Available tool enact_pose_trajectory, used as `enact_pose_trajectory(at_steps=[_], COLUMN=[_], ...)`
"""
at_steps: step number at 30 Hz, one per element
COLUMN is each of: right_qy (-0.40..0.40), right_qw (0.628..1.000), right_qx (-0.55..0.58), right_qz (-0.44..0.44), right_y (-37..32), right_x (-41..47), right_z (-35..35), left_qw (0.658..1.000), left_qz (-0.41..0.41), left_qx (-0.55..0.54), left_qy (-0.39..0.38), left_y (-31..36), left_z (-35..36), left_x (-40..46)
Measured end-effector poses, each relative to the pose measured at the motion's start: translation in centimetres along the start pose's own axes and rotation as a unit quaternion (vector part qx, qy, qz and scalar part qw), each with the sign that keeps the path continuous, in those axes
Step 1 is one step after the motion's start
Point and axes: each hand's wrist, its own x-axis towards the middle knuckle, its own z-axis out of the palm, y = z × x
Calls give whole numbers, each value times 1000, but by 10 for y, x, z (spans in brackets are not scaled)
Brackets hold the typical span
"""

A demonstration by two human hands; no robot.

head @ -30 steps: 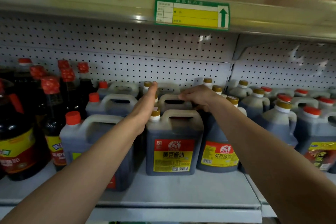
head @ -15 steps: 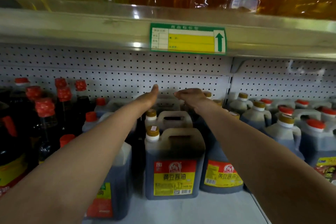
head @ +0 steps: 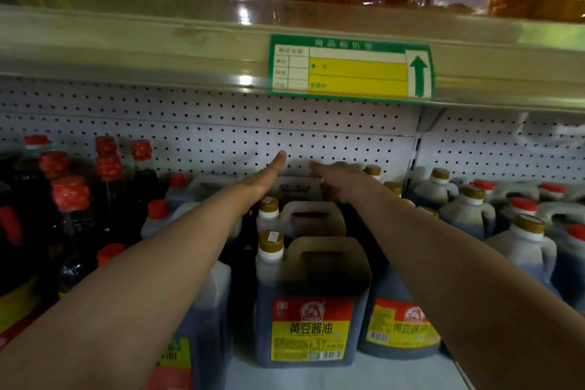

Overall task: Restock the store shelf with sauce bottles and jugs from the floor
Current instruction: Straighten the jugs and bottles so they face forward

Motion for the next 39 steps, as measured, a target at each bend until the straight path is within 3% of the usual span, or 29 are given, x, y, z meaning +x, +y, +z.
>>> enact_pose_trajectory(at_steps=[10,22,30,39], right_qy=[39,71,-33,-40], right_qw=[998,996,993,990], right_qx=[49,-35,-87,-97], right_qz=[9,-43,-75,-95], right_y=[3,15,24,34], right_x=[18,-16,-43,-62], right_z=[-8,-7,-15,-13], left_qw=[1000,1000,992,997], left_qz=[8,9,-11,10], left_qx=[-6,26,116,80], left_qy=[-24,9,43,16], left_y=[9,5,11,-10], left_z=[11,16,8,25], left_x=[-14,-20,-56,-67])
